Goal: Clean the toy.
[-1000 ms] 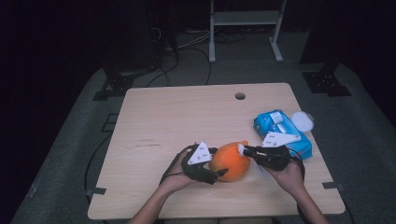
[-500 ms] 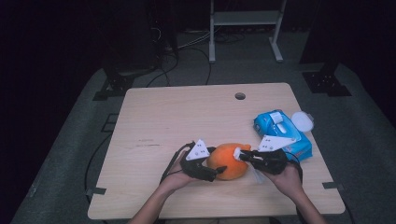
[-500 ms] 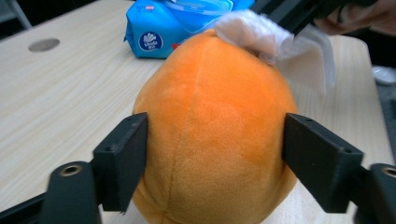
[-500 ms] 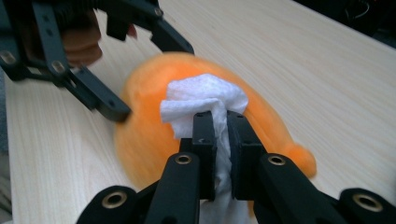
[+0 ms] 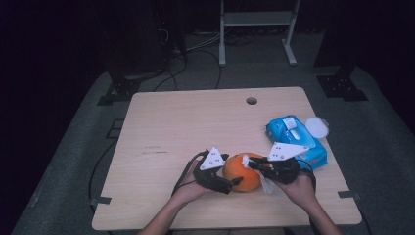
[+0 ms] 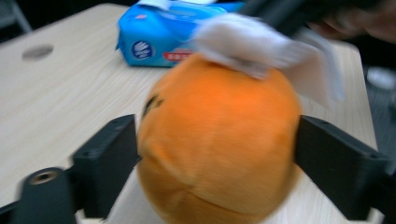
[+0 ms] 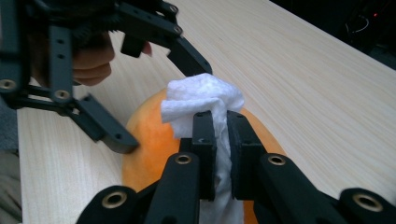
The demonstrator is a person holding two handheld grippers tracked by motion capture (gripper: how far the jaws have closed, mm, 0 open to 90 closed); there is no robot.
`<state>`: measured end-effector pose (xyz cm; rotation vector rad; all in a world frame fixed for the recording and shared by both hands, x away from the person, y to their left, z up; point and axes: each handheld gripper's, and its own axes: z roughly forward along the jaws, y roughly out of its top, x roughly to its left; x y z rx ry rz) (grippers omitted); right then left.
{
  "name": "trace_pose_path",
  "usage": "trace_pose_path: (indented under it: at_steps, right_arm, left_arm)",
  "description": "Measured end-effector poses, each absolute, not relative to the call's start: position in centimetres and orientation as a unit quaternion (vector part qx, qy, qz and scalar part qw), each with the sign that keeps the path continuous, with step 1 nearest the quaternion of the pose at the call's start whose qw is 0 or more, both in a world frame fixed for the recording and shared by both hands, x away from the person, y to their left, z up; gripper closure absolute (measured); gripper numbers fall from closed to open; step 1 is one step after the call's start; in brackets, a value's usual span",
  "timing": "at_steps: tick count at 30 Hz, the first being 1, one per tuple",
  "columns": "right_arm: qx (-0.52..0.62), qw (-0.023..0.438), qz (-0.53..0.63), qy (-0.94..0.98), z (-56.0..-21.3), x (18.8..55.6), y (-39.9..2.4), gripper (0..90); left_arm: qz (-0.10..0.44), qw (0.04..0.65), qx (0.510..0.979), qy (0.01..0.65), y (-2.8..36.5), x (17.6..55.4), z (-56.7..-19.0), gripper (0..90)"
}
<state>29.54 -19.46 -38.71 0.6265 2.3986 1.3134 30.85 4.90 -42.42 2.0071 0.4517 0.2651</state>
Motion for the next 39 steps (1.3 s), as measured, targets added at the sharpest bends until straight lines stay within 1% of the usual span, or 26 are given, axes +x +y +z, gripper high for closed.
trace_pose_path:
  at_steps: [2, 6, 9, 12, 13, 15, 16, 17, 18, 19, 21, 22, 25, 27, 29, 32, 33, 34, 36, 37, 39]
  right_arm:
    - [0.216, 0.167, 0.459, 0.845, -38.6, 29.3, -18.9, 81.9]
    - [0.194, 0.151, 0.466, 0.850, -38.7, 28.7, -17.1, 81.9]
    - [0.187, 0.154, 0.457, 0.856, -38.6, 28.6, -16.7, 81.9]
    - [0.202, 0.167, 0.454, 0.852, -38.6, 29.0, -17.9, 81.9]
    - [0.214, 0.173, 0.450, 0.849, -38.7, 29.4, -18.7, 81.9]
    - [0.234, 0.166, 0.456, 0.843, -39.0, 29.8, -20.0, 81.9]
    - [0.239, 0.164, 0.458, 0.840, -39.1, 29.9, -20.4, 81.9]
    - [0.241, 0.164, 0.459, 0.839, -39.1, 29.9, -20.6, 81.9]
    - [0.242, 0.167, 0.459, 0.838, -39.1, 29.8, -20.5, 81.9]
    - [0.238, 0.166, 0.462, 0.838, -39.0, 29.7, -20.1, 81.9]
    - [0.225, 0.148, 0.472, 0.840, -39.0, 29.5, -19.2, 81.8]
    - [0.216, 0.142, 0.473, 0.842, -39.1, 29.3, -18.6, 81.8]
    - [0.206, 0.148, 0.465, 0.848, -39.0, 29.0, -18.1, 81.9]
    - [0.213, 0.152, 0.463, 0.847, -38.9, 29.2, -18.6, 81.9]
    - [0.229, 0.167, 0.454, 0.845, -39.1, 29.8, -19.9, 81.9]
    - [0.265, 0.154, 0.461, 0.833, -39.7, 30.6, -22.0, 81.8]
    - [0.271, 0.149, 0.464, 0.830, -39.8, 30.7, -22.3, 81.9]
    - [0.274, 0.147, 0.467, 0.828, -39.8, 30.7, -22.4, 81.8]
    - [0.265, 0.150, 0.467, 0.830, -39.6, 30.4, -21.7, 81.8]
    - [0.257, 0.148, 0.471, 0.831, -39.5, 30.2, -21.2, 81.8]
    - [0.237, 0.120, 0.491, 0.830, -39.2, 29.8, -20.2, 81.7]
  left_arm:
    - [0.117, 0.503, 0.839, 0.171, 4.7, 30.5, -42.7, 19.8]
    - [0.151, 0.481, 0.857, 0.110, 4.0, 29.2, -42.6, 26.9]
    - [0.159, 0.472, 0.861, 0.100, 4.1, 29.0, -42.5, 29.8]
    - [0.152, 0.473, 0.861, 0.107, 4.6, 29.5, -42.8, 30.8]
    - [0.148, 0.475, 0.860, 0.111, 4.8, 29.7, -42.8, 30.8]
    - [0.145, 0.478, 0.859, 0.116, 4.8, 29.8, -42.8, 29.8]
    - [0.145, 0.480, 0.857, 0.117, 4.7, 29.8, -42.7, 27.3]
    - [0.142, 0.482, 0.856, 0.125, 4.5, 29.8, -42.5, 21.2]
    - [0.129, 0.490, 0.851, 0.141, 4.1, 29.8, -42.2, 17.4]
    - [0.127, 0.496, 0.847, 0.141, 3.9, 29.5, -42.0, 15.2]
    - [0.150, 0.477, 0.858, 0.118, 3.4, 29.1, -42.1, 15.4]
    - [0.155, 0.472, 0.860, 0.114, 3.6, 29.0, -42.2, 17.7]
    - [0.142, 0.478, 0.857, 0.125, 4.4, 29.5, -42.6, 23.6]
    - [0.140, 0.475, 0.859, 0.132, 5.0, 29.9, -42.6, 25.9]
    - [0.137, 0.473, 0.859, 0.137, 5.5, 30.3, -42.6, 27.0]
    - [0.127, 0.481, 0.856, 0.143, 5.8, 30.6, -42.7, 25.9]
    - [0.131, 0.482, 0.855, 0.140, 5.7, 30.5, -42.6, 23.6]
    - [0.137, 0.483, 0.854, 0.135, 5.4, 30.4, -42.4, 19.2]
    - [0.148, 0.490, 0.851, 0.119, 4.7, 30.0, -42.2, 14.3]
    - [0.151, 0.490, 0.852, 0.109, 4.4, 29.8, -42.2, 13.7]
    - [0.161, 0.480, 0.858, 0.088, 4.1, 29.3, -42.4, 14.5]
